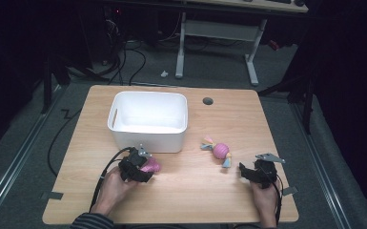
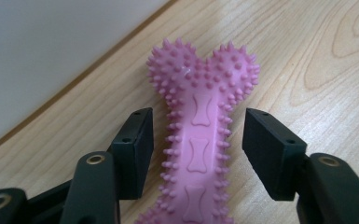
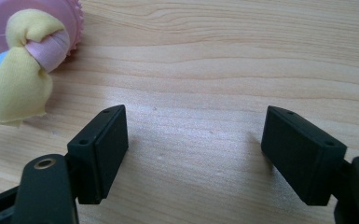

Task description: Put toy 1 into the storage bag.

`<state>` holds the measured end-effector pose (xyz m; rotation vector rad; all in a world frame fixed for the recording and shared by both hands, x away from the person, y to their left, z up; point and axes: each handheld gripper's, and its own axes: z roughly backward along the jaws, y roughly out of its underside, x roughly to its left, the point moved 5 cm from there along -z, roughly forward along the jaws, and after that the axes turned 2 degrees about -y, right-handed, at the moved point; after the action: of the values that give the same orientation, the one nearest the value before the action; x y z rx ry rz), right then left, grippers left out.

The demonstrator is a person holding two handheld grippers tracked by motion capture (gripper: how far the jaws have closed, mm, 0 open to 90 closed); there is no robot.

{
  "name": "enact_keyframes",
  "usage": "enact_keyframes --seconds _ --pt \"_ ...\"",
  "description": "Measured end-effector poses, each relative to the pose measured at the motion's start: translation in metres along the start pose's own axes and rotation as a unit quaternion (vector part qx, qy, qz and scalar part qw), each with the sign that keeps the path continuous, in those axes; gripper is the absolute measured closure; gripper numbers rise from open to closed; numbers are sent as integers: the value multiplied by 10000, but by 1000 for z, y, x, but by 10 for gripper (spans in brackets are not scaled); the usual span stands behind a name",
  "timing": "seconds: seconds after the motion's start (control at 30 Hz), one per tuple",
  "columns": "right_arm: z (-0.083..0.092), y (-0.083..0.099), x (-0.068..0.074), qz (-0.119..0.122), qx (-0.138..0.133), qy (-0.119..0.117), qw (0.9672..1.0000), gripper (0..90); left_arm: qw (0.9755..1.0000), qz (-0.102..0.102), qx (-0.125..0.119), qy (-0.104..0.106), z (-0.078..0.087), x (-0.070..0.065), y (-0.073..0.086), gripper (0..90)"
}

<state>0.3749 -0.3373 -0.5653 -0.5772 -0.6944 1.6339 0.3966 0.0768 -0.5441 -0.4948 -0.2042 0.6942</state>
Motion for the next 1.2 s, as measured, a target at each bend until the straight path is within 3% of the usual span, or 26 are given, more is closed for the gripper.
enact_keyframes --seconds 0.57,0.7,1.2 --pt "0 0 0 19 0 -10 10000 229 9999 -62 111 24 -4 1 1 572" --pt "0 0 0 -3 -8 -7 10000 229 9998 -183 95 -37 -4 -1 1 583" --pt "0 0 0 8 -4 -17 10000 229 9997 -210 -76 -18 4 -2 0 590"
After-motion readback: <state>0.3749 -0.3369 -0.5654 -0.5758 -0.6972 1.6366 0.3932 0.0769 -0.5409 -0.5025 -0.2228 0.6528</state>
